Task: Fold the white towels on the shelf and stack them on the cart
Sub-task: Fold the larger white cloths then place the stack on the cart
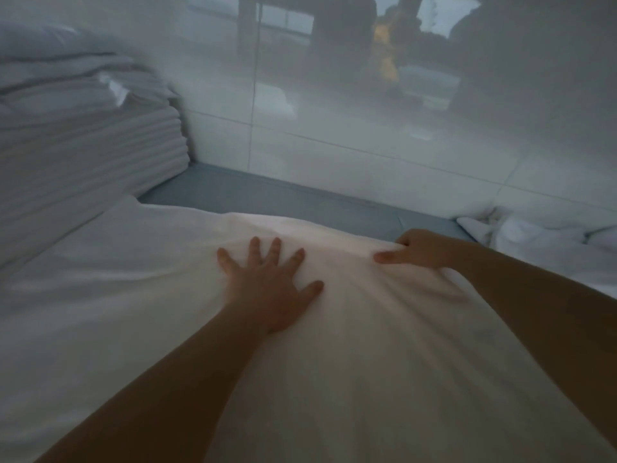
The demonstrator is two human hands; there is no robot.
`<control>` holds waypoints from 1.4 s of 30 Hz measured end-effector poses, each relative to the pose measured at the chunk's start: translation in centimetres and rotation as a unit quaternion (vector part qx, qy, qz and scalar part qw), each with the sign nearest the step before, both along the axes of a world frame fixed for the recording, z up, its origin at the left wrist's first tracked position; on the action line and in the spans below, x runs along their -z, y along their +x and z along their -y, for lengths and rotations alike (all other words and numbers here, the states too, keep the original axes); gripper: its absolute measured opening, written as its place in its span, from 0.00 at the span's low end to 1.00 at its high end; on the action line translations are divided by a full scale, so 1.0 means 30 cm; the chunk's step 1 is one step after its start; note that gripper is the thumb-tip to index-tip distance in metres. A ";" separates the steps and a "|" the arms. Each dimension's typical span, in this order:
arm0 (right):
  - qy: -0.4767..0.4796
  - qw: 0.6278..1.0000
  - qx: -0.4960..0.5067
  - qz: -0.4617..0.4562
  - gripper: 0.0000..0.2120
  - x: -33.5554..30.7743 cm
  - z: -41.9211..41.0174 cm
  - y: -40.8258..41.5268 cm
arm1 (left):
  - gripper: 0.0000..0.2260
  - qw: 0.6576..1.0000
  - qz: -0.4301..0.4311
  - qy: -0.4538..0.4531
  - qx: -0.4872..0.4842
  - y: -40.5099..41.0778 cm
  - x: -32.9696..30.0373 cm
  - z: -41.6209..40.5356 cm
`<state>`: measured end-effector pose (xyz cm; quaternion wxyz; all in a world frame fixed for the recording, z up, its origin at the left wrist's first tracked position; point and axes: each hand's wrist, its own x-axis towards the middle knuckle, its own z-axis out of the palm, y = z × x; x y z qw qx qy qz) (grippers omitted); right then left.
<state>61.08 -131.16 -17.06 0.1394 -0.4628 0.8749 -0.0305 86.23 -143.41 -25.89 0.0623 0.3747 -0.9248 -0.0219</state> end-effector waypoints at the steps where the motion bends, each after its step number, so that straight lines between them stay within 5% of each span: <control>1: 0.019 1.000 0.010 0.021 0.33 -0.009 -0.049 -0.030 | 0.40 1.000 0.005 0.009 -0.014 -0.021 -0.013 -0.014; 5: 0.040 0.997 0.029 0.055 0.34 0.004 -0.142 -0.078 | 0.52 0.993 0.015 0.065 -0.095 -0.186 -0.059 -0.159; 8: 0.049 0.993 0.033 0.102 0.28 -0.019 -0.173 -0.098 | 0.52 0.995 -0.006 0.052 -0.081 -0.240 -0.035 -0.216; 12: 0.079 0.931 0.080 0.347 0.22 -0.083 -0.222 -0.126 | 0.48 0.998 -0.030 0.043 -0.047 -0.232 -0.013 -0.189; 16: 0.064 0.883 0.069 0.459 0.17 -0.103 -0.245 -0.125 | 0.46 0.998 -0.036 0.052 -0.010 -0.232 -0.019 -0.180; 19: 0.070 0.893 0.066 0.440 0.19 -0.131 -0.257 -0.115 | 0.45 0.998 -0.031 0.051 0.004 -0.232 -0.019 -0.172; 24: 0.173 0.970 -0.001 0.170 0.18 -0.226 -0.249 -0.089 | 0.45 0.999 -0.010 0.038 0.024 -0.231 -0.017 -0.181; 32: 0.061 0.905 0.020 0.422 0.21 -0.296 -0.304 -0.122 | 0.45 0.999 -0.012 0.027 0.021 -0.232 -0.009 -0.182; 34: 0.076 0.940 0.029 0.332 0.21 -0.289 -0.317 -0.131 | 0.45 0.999 -0.011 0.027 0.020 -0.233 -0.007 -0.181; 36: 0.122 0.988 0.017 0.096 0.26 -0.281 -0.317 -0.160 | 0.45 0.999 -0.007 0.026 0.017 -0.235 -0.007 -0.180; 38: 0.135 0.988 0.020 -0.078 0.30 -0.253 -0.300 -0.180 | 0.46 1.000 -0.005 0.027 0.014 -0.239 -0.009 -0.179; 42: 0.135 0.958 0.036 -0.252 0.33 -0.076 -0.293 -0.171 | 0.42 1.000 0.014 0.023 0.009 -0.244 -0.016 -0.182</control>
